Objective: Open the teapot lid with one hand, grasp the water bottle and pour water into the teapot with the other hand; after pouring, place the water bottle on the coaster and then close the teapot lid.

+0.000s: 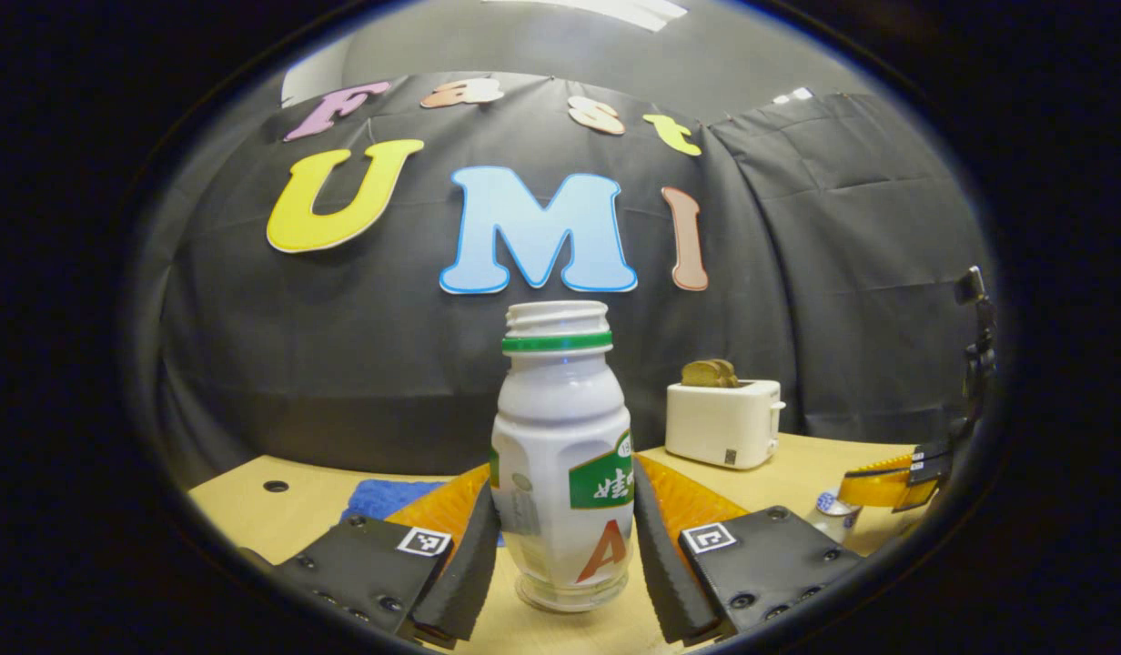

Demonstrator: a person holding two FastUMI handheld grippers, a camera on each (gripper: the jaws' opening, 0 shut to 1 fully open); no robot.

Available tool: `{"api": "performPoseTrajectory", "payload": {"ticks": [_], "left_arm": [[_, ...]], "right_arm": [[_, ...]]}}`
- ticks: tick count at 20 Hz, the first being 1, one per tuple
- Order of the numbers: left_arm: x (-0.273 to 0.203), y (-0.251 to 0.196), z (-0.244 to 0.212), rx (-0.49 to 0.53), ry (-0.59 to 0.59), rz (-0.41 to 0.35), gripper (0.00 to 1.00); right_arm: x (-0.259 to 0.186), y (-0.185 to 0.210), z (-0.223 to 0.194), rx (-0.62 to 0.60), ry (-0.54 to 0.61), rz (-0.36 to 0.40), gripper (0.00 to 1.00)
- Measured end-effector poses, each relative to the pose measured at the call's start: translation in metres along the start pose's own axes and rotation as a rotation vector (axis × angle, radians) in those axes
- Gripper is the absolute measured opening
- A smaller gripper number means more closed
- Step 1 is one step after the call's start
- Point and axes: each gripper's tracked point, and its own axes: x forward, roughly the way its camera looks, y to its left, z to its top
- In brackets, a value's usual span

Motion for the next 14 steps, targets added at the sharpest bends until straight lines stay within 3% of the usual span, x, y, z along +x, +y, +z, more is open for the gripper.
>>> {"api": "performPoseTrajectory", "payload": {"ticks": [2,3,4,5,6,7,10,11,14], "left_arm": [[0.009,0.001,-0.006,-0.008,0.009,0.002,0.82],[0.012,0.001,-0.009,-0.010,0.013,0.004,0.77],[0.015,0.002,-0.012,-0.008,0.018,0.004,0.82],[0.018,0.003,-0.014,-0.008,0.018,0.005,0.77],[0.021,0.003,-0.018,-0.011,0.022,0.003,0.82],[0.024,0.002,-0.021,-0.013,0.032,0.002,0.82],[0.036,0.004,-0.045,-0.008,0.091,0.012,0.82],[0.039,0.003,-0.051,-0.009,0.102,0.011,0.77],[0.048,0.004,-0.066,0.000,0.115,0.013,0.82]], "right_arm": [[0.000,0.001,0.000,0.025,-0.003,0.009,0.02],[-0.001,0.002,0.000,0.028,-0.006,0.014,0.00],[-0.001,0.001,0.000,0.025,-0.006,0.013,0.09],[-0.002,-0.001,0.002,0.019,-0.012,0.008,0.11],[-0.004,0.001,0.003,0.018,-0.019,0.015,0.16],[-0.005,0.001,0.006,0.017,-0.033,0.011,0.35],[-0.013,-0.002,0.016,0.013,-0.079,-0.010,0.50],[-0.015,-0.005,0.021,0.006,-0.093,-0.019,0.57],[-0.018,-0.008,0.023,0.001,-0.116,-0.030,0.57]]}}
